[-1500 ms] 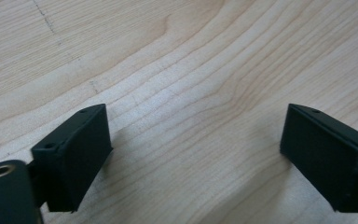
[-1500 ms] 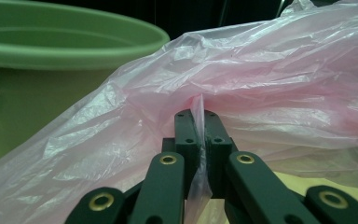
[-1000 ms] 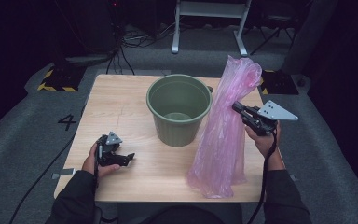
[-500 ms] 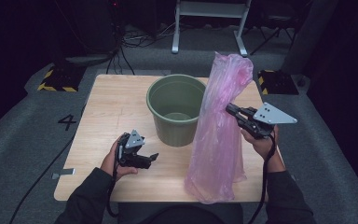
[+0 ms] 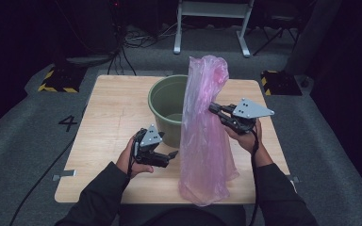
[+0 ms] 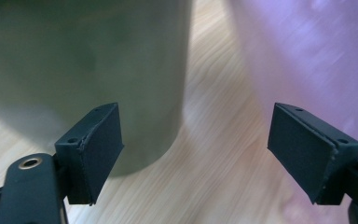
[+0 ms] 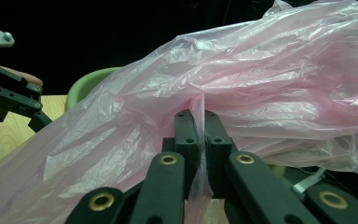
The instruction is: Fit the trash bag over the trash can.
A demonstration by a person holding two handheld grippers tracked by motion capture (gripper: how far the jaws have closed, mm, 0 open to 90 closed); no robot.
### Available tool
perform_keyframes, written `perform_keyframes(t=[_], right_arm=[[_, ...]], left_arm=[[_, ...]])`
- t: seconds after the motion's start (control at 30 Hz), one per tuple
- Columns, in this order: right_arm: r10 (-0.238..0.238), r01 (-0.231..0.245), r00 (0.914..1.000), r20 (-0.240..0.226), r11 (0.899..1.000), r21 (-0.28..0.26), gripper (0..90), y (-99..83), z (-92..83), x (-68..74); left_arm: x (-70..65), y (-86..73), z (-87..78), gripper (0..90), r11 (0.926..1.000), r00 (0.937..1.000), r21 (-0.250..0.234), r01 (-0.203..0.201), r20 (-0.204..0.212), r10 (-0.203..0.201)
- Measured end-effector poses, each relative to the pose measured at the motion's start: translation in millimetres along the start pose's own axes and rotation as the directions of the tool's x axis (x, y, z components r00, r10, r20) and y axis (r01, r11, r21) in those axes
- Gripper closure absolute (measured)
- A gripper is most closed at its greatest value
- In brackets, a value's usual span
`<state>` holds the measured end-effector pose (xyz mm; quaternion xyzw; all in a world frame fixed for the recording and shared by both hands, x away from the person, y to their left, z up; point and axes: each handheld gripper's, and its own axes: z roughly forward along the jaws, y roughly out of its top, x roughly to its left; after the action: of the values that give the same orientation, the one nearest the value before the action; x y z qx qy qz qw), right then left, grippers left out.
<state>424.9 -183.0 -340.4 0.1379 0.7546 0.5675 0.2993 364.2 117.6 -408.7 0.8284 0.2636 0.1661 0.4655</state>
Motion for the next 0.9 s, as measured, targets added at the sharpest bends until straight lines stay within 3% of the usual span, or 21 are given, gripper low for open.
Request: perform_keyframes(t=[0.07,0.17,0.37,0.5,0.57,0.7,0.83,0.9], right_arm=[[-0.004,0.004,0.9999,-0.010,1.000,0.001,87.9,2.8,4.4,1.8],[0.004,-0.004,0.9995,-0.033,1.000,-0.001,87.9,6.0,11.4,3.7],[0.024,-0.023,0.9993,-0.029,1.000,0.018,87.7,7.0,23.9,6.9],[0.003,-0.001,0.9994,-0.036,0.999,0.049,87.8,7.3,34.3,11.7],[-0.008,0.009,0.9995,-0.032,0.999,0.052,87.7,8.0,36.4,14.0],[-0.017,0.020,0.9990,-0.041,0.998,0.055,87.7,9.2,38.7,16.4],[-0.025,0.027,0.9984,-0.051,0.998,0.051,87.8,9.6,38.7,17.3],[-0.028,0.031,0.9982,-0.052,0.998,0.052,87.9,9.6,38.6,17.2]], left_arm=[[-4.8,4.9,2.7,17.5,0.9999,0.9997,-0.009,-0.005,0.025,0.005],[-10.9,8.4,6.7,18.0,0.9986,0.9992,-0.042,-0.031,0.026,0.032],[-13.4,11.8,16.5,19.3,0.9981,0.9983,-0.061,-0.004,0.057,0.008],[-20.3,18.4,20.9,23.4,0.9963,0.9986,-0.086,-0.002,0.052,0.006],[-22.9,21.2,23.0,30.6,0.9966,0.9997,-0.080,-0.016,0.016,0.018],[-24.9,23.6,27.9,54.0,0.9953,0.9973,-0.075,-0.061,-0.045,0.058],[-21.3,23.5,28.6,76.3,0.9938,0.9954,-0.079,-0.078,-0.063,0.073],[-17.0,22.3,28.2,78.3,0.9939,0.9959,-0.078,-0.078,-0.053,0.074]])
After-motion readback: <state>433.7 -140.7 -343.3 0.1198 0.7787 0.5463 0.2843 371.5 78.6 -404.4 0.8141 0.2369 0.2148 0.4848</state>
